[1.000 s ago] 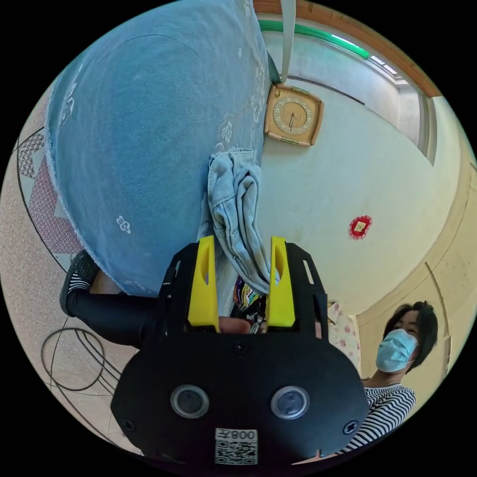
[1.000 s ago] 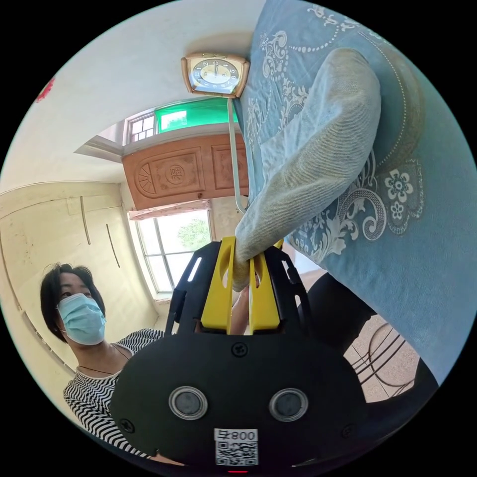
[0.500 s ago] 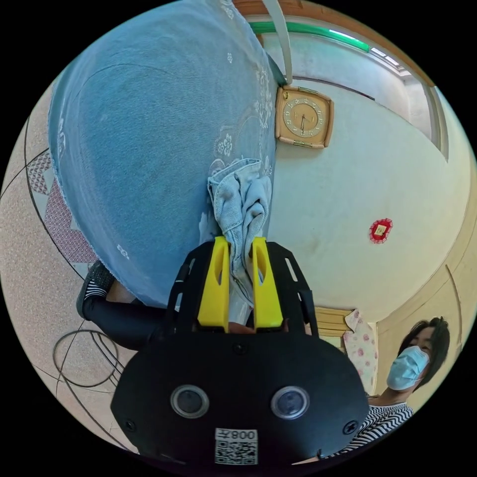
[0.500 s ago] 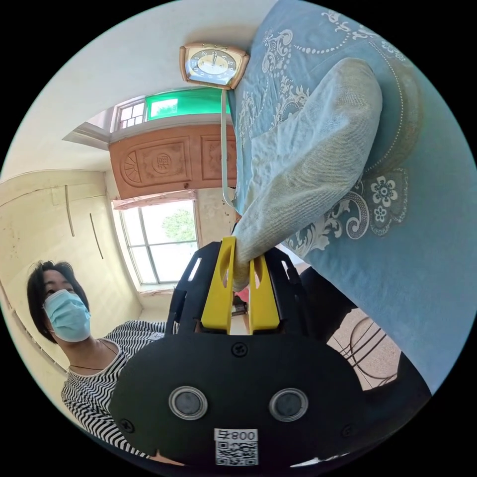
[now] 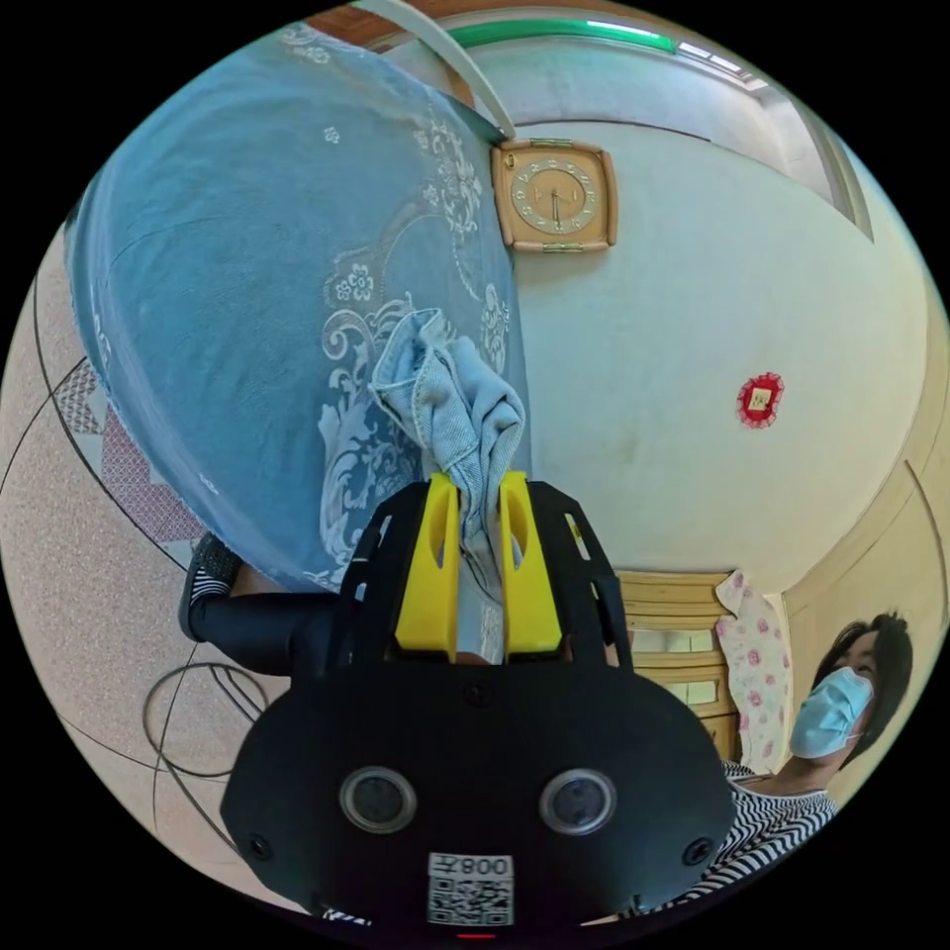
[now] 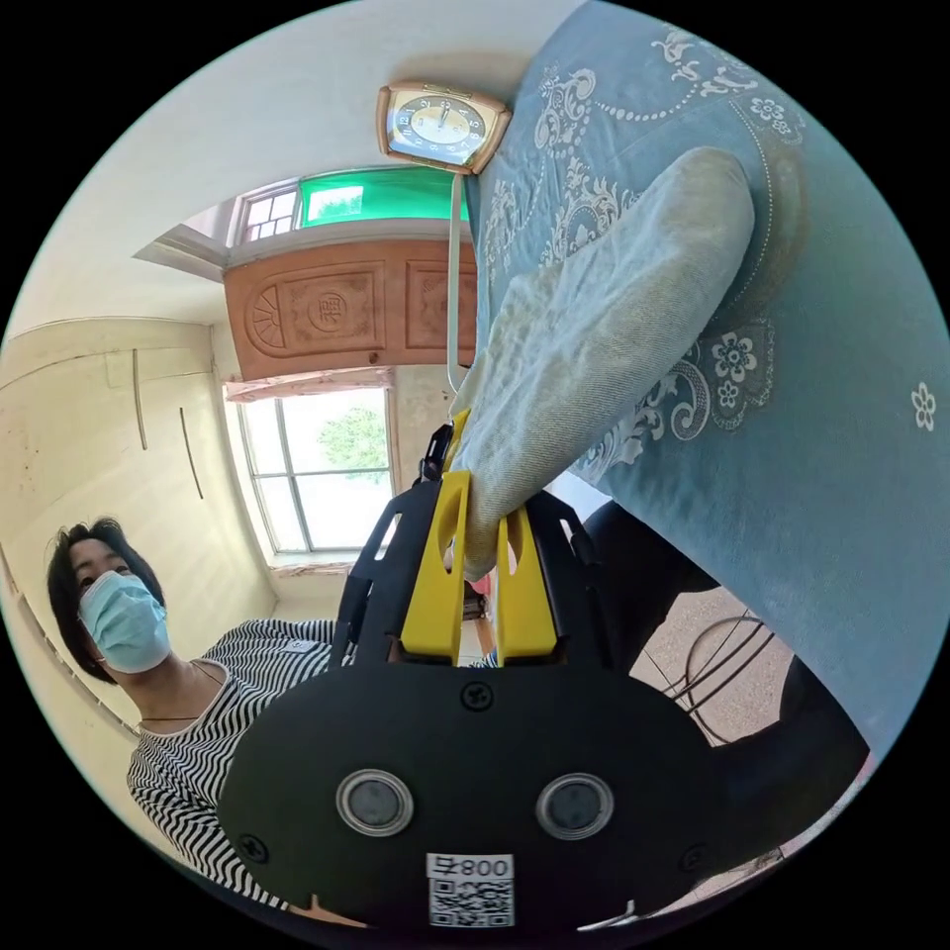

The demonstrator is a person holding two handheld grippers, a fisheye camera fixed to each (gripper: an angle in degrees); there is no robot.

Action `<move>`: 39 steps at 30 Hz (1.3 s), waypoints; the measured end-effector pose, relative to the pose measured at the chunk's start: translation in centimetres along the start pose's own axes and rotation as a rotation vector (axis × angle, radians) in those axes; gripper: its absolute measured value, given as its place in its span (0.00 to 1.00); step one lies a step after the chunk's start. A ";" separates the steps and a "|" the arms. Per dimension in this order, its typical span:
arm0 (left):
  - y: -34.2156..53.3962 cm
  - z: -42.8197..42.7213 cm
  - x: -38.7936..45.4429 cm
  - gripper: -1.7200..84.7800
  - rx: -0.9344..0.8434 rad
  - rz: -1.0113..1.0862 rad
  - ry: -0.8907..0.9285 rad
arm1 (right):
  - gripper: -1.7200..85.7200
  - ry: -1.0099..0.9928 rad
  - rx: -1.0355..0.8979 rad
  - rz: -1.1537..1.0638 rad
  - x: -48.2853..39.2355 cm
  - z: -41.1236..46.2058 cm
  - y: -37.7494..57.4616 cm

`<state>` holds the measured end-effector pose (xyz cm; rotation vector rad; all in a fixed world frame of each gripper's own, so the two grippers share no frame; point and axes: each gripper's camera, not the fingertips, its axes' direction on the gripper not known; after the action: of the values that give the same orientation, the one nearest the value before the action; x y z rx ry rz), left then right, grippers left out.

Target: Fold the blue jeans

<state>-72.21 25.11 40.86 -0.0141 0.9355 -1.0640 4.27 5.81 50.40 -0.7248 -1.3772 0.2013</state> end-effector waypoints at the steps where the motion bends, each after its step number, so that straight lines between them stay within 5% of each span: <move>1: 0.4 0.5 0.9 0.11 -0.006 0.015 -0.002 | 0.02 -0.007 0.005 -0.005 -0.2 -0.3 0.6; 13: 8.2 21.5 20.8 0.11 -0.334 0.314 0.011 | 0.01 -0.125 0.313 -0.116 -3.4 -12.8 18.1; 22: 19.4 54.6 38.2 0.11 -0.695 0.530 0.129 | 0.01 -0.092 0.752 -0.169 -2.6 -31.1 34.0; 31: 33.5 87.2 51.8 0.11 -0.944 0.646 0.277 | 0.01 0.190 1.082 -0.224 -4.6 -48.9 45.8; 34: 37.0 96.4 51.0 0.11 -1.005 0.634 0.199 | 0.01 0.207 1.126 -0.146 -0.9 -51.4 47.8; 39: 41.0 109.8 42.8 0.11 -1.107 0.629 -0.370 | 0.02 0.212 1.048 0.249 14.1 -51.2 46.9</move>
<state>36.91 -30.45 64.90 -0.7549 0.9851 0.1250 68.22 31.56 34.13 -0.0178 -0.7967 0.9317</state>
